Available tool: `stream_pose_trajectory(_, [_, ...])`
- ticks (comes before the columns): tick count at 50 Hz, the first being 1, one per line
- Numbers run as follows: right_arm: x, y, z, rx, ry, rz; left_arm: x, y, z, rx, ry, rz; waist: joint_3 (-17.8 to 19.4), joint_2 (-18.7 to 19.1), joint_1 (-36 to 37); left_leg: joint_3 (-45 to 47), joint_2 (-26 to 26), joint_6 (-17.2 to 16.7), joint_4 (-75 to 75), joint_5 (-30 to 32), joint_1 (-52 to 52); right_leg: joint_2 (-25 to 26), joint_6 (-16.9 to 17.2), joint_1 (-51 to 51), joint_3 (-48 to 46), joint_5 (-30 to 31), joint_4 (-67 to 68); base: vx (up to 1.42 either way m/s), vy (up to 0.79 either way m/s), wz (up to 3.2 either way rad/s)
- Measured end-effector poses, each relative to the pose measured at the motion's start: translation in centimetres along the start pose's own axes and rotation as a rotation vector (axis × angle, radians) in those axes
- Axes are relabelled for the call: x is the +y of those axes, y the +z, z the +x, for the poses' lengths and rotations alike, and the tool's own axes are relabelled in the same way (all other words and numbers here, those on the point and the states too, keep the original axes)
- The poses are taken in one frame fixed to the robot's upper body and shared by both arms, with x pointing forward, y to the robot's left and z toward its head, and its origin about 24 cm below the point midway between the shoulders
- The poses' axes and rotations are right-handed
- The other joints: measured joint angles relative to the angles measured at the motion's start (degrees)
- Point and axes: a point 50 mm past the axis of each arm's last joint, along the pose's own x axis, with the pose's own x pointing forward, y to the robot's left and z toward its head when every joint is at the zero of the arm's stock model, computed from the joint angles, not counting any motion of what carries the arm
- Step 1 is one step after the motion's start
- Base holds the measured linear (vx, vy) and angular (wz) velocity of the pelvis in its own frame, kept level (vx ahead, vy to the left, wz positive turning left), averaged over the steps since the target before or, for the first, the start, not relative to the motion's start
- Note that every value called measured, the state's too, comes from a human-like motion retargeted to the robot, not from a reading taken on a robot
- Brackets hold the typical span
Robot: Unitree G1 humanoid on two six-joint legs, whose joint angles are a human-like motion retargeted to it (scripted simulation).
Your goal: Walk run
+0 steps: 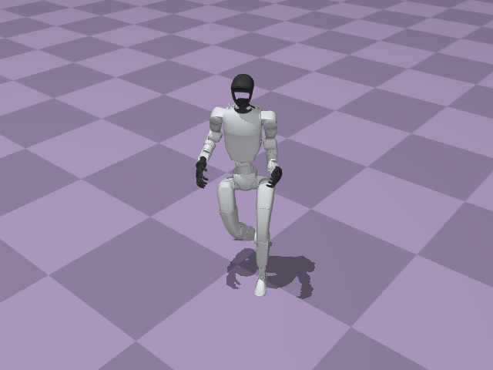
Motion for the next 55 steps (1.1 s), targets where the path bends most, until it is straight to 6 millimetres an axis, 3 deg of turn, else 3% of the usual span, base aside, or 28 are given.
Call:
stream_pose_trajectory(2, [0.9, -2.9, -2.0, 0.151, 0.096, -0.002, -0.2, 1.1, 4.1, -0.12, -0.052, -0.016, -0.26, 3.02, -3.73, 6.38, 6.42, -0.32, 5.8, -5.14, -0.57, 0.23, -0.4, -7.73, 0.55, -7.21, 6.72, 1.22, -0.31, -0.04])
stream_pose_trajectory(5, [2.3, -6.0, -6.7, 0.363, 0.191, 0.104, -2.8, 1.3, 9.0, -0.179, -0.234, -0.123, -1.67, 3.92, -3.34, 8.29, 9.25, -1.96, 3.48, -8.04, 5.5, 3.76, 2.09, -19.48, 3.97, -17.53, 8.96, 1.12, -0.54, -0.45])
stream_pose_trajectory(8, [1.9, -6.5, -9.5, 0.423, 0.159, 0.203, -4.7, 3.8, 11.9, -0.292, -0.364, -0.103, -2.25, 5.18, -7.58, 8.07, 8.11, -2.53, -1.97, -5.0, 11.55, 4.17, 7.94, -28.21, 6.9, -24.41, -1.08, 1.22, -0.55, -0.02])
stream_pose_trajectory(9, [1.5, -6.4, -9.8, 0.414, 0.125, 0.218, -5.1, 4.7, 12.4, -0.324, -0.393, -0.075, -2.77, 5.9, -9.23, 8.15, 7.71, -3.31, -4.75, -2.03, 13.94, 3.21, 8.4, -30.13, 6.2, -25.51, -6.27, 1.29, -0.42, -0.02])
stream_pose_trajectory(12, [0.0, -5.7, -9.8, 0.359, 0.001, 0.217, -5.9, 6.2, 12.8, -0.353, -0.465, 0.004, -4.67, 7.32, -14.48, 8.02, 5.6, -7.03, -11.55, 9.77, 21.28, 0.22, 8.92, -33.33, 4.14, -27.43, -24.71, 1.21, -0.28, -0.03])
stream_pose_trajectory(15, [-0.4, -4.6, -7.9, 0.271, -0.104, 0.182, -5.9, 6.1, 12.3, -0.313, -0.49, 0.037, -5.46, 8.94, -17.51, 6.03, 4.29, -13.26, -14.23, 24.09, 27.85, 0.25, 12.13, -32.79, 6.53, -30.35, -39.47, 1.33, -0.38, -0.52])
stream_pose_trajectory(17, [-0.1, -3.5, -5.1, 0.182, -0.171, 0.147, -5.6, 5.6, 12.0, -0.273, -0.486, 0.03, -5.32, 10.51, -18.99, 6.31, 4.24, -18.86, -11.77, 32.97, 30.11, -2.03, 3.26, -31.86, 0.83, -27.33, -40.8, 1.07, -0.05, -0.27])
stream_pose_trajectory(18, [-0.2, -2.7, -3.5, 0.134, -0.225, 0.122, -5.4, 5.2, 11.8, -0.248, -0.487, 0.019, -5.09, 10.55, -21.09, 7.51, 2.74, -19.54, -8.44, 37.29, 29.78, -4.78, 0.43, -31.72, -0.1, -26.28, -38.88, 1.39, 0.07, 0.03])
stream_pose_trajectory(20, [0.2, -0.9, -0.4, 0.038, -0.328, 0.106, -3.7, 4.0, 10.4, -0.164, -0.463, 0.034, -5.04, 11.22, -20.21, 13.93, 4.18, -19.77, 8.96, 38.72, 25.73, -5.27, -0.51, -32.03, 4.4, -33.35, -27.84, 1.6, -0.09, -0.95])
stream_pose_trajectory(22, [0.2, 1.0, 2.3, -0.085, -0.466, 0.162, -1.3, 1.3, 7.2, 0.004, -0.424, 0.071, -4.75, 11.69, -19.21, 7.97, 6.04, -19.15, 24.24, 38.72, 20.83, -1.15, -0.51, -29.46, 9.73, -39.38, -22.2, 1.63, -0.94, -1.18])
stream_pose_trajectory(23, [-0.4, 2.0, 3.5, -0.159, -0.535, 0.205, -0.7, -0.2, 5.6, 0.089, -0.41, 0.073, -6.1, 9.69, -17.2, 2.55, 0.38, -19.0, 25.84, 38.7, 17.89, -3.59, -0.51, -27.07, 9.3, -39.26, -23.43, 1.39, -0.92, -1.41])
stream_pose_trajectory(25, [-0.3, 4.3, 5.4, -0.289, -0.563, 0.32, -0.1, -2.8, 2.1, 0.215, -0.35, 0.038, -8.42, 5.4, -12.0, 2.87, -3.95, -15.88, 28.83, 34.13, 11.59, -3.5, -0.51, -23.85, 15.32, -40.5, -24.67, 1.19, -0.67, -2.17])
stream_pose_trajectory(28, [-0.8, 7.4, 6.5, -0.467, -0.515, 0.403, 1.3, -3.5, -2.6, 0.274, -0.178, -0.059, -8.15, 4.0, -8.87, 8.51, 2.23, -1.63, 29.37, 19.54, 0.96, 0.7, -0.51, -17.58, 20.99, -36.28, -31.72, 1.2, -0.49, -2.26])
stream_pose_trajectory(30, [-1.5, 9.0, 6.7, -0.548, -0.496, 0.372, 2.1, -3.2, -5.0, 0.272, -0.067, -0.078, -7.08, 2.25, -4.72, 14.61, 5.57, 2.42, 21.71, 14.37, -3.31, 1.8, -0.51, -13.33, 24.21, -30.17, -35.81, 1.22, -0.33, -2.84])
stream_pose_trajectory(32, [-2.0, 9.8, 6.6, -0.577, -0.476, 0.313, 2.8, -2.4, -6.7, 0.262, 0.022, -0.048, -5.61, 0.94, 0.07, 19.51, 7.3, 0.92, 9.14, 12.6, -4.45, 2.39, -0.51, -9.1, 24.26, -22.99, -38.0, 1.27, -0.35, -3.11])
stream_pose_trajectory(35, [-2.1, 9.8, 6.2, -0.561, -0.433, 0.237, 3.3, -1.6, -7.8, 0.246, 0.1, 0.01, -2.92, 1.53, 6.24, 14.22, 4.18, -0.72, -10.93, 7.46, -2.73, 5.75, -0.51, -1.44, 26.85, -12.57, -40.19, 1.37, -0.27, -2.71])
stream_pose_trajectory(37, [-1.9, 9.1, 5.9, -0.515, -0.395, 0.204, 3.1, -1.4, -7.0, 0.22, 0.098, 0.03, -0.94, 1.35, 7.95, 7.79, 4.33, -9.65, -16.68, 4.44, -2.51, 5.28, -0.51, 3.38, 24.65, -6.57, -39.51, 1.21, -0.18, -1.57])
stream_pose_trajectory(38, [-1.7, 8.5, 5.7, -0.482, -0.379, 0.197, 3.1, -1.2, -6.2, 0.206, 0.081, 0.039, -0.28, 1.97, 7.01, 8.92, 5.61, -10.79, -17.63, 4.3, -2.03, 6.31, -0.51, 5.23, 23.75, -3.84, -38.11, 1.44, -0.13, -0.59])
stream_pose_trajectory(40, [-1.1, 7.2, 5.1, -0.412, -0.348, 0.202, 2.8, -0.9, -4.1, 0.175, 0.028, 0.06, 0.99, 2.91, 5.24, 9.82, 7.03, -9.4, -15.08, 13.86, -0.75, 8.79, -0.51, 5.34, 21.35, 0.0, -28.05, 1.54, -0.17, -0.03])
stream_pose_trajectory(41, [-0.6, 6.3, 4.4, -0.365, -0.335, 0.208, 2.6, -0.8, -3.1, 0.168, -0.01, 0.073, 0.65, 0.87, 2.59, 10.56, 3.1, -3.87, -9.69, 6.67, -0.55, 6.15, 1.27, 2.42, 18.46, 0.0, -17.44, 1.63, -0.15, 0.57])
stream_pose_trajectory(42, [0.0, 5.2, 3.7, -0.311, -0.322, 0.216, 2.4, -0.6, -2.0, 0.158, -0.047, 0.083, 0.35, -0.69, 0.17, 8.5, -0.37, -1.04, -4.55, 1.13, -0.68, 3.02, 1.89, 0.03, 14.32, 0.0, -7.7, 1.47, -0.03, 0.74])
stream_pose_trajectory(43, [0.7, 3.9, 3.0, -0.243, -0.308, 0.225, 2.2, -0.6, -0.8, 0.145, -0.082, 0.087, 0.15, -1.31, -1.79, 0.84, -2.92, -3.64, 0.1, -1.13, -1.48, -1.09, 0.17, -1.33, 7.69, 0.0, 0.29, 1.1, 0.0, 0.03])
stream_pose_trajectory(45, [2.9, 1.6, 2.3, -0.114, -0.284, 0.298, 2.0, 0.1, 3.7, 0.072, -0.163, 0.06, -0.01, 1.81, -1.81, 10.86, 7.58, -3.76, 4.85, -5.43, -1.02, -2.14, -0.39, -5.85, 3.69, -0.79, 3.73, 0.95, -0.14, -0.94])
stream_pose_trajectory(48, [6.0, -1.1, -1.0, 0.049, -0.22, 0.516, -1.7, -0.3, 9.1, 0.02, -0.321, -0.12, -1.39, 3.4, -2.63, 9.83, 10.2, -5.16, 3.42, -8.09, 4.83, 3.07, -0.22, -15.56, 2.94, -11.5, 5.22, 1.13, -0.52, -0.34])
stream_pose_trajectory(50, [6.4, -2.3, -3.1, 0.113, -0.189, 0.627, -4.0, 1.1, 12.1, -0.094, -0.381, -0.195, -2.01, 4.51, -5.96, 9.31, 10.46, -5.24, 1.4, -6.96, 7.46, 5.87, 4.31, -22.85, 5.26, -18.46, 2.13, 0.66, -0.31, 0.18])
stream_pose_trajectory(52, [6.2, -3.0, -4.7, 0.155, -0.186, 0.639, -5.3, 3.0, 13.6, -0.203, -0.413, -0.196, -2.79, 6.6, -9.37, 9.7, 10.68, -6.38, -3.24, -2.57, 12.04, 5.38, 7.72, -27.43, 5.28, -22.94, -5.69, 1.2, -0.33, -0.14])
stream_pose_trajectory(55, [4.8, -3.3, -5.5, 0.165, -0.174, 0.572, -6.8, 5.5, 14.7, -0.31, -0.476, -0.14, -3.93, 8.45, -15.09, 10.95, 9.28, -9.1, -10.49, 8.16, 19.39, 2.18, 6.08, -31.92, 1.95, -26.08, -21.03, 1.23, -0.31, -0.37])
